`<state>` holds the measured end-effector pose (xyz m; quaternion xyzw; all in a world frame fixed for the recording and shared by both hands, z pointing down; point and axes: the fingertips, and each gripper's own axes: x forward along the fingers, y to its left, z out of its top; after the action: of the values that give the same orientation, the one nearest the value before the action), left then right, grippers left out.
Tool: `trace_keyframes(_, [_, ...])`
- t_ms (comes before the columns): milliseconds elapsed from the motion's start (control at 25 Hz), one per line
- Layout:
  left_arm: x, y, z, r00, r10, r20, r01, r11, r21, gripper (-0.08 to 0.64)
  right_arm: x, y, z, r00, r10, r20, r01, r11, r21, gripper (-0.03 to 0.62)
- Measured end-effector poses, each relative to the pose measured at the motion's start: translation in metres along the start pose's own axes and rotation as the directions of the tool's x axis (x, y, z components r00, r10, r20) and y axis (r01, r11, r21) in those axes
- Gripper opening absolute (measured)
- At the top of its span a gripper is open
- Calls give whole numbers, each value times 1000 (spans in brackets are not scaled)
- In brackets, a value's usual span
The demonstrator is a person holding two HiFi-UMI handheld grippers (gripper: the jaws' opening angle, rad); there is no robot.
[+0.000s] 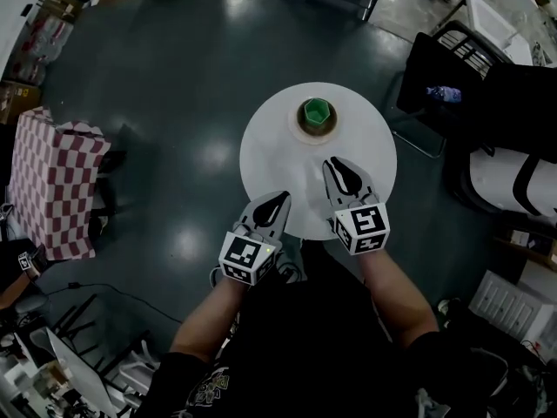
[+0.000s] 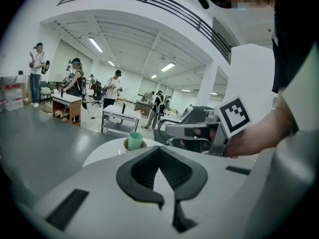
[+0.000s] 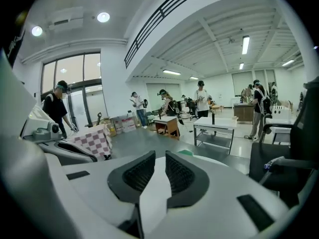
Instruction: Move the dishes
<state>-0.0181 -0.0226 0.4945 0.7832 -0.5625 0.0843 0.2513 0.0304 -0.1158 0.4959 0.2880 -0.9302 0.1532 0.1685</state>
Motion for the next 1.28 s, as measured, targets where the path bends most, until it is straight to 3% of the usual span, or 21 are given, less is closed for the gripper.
trace_keyframes(80, [6,1,-2,1000,7,-5,-7,1000,-4,5,11,-7,-6,1000,11,-15,-10,1000,7,123])
trace_keyframes(480, [15,4,-26,997,62,-49,-62,998,-9,5,80,-61,-43,990,-50,-130,56,998,40,273])
trace_keyframes(880, [-8,3,-42,987,136,-89,-140,989,-47,5,139,-86,-68,960,-99,-262,99,995,-12,305])
trace_keyframes(1280, [-22,9,-51,971,214,-110,-223,972,-75,5,171,-101,-84,941,-127,-314,137,990,10,305])
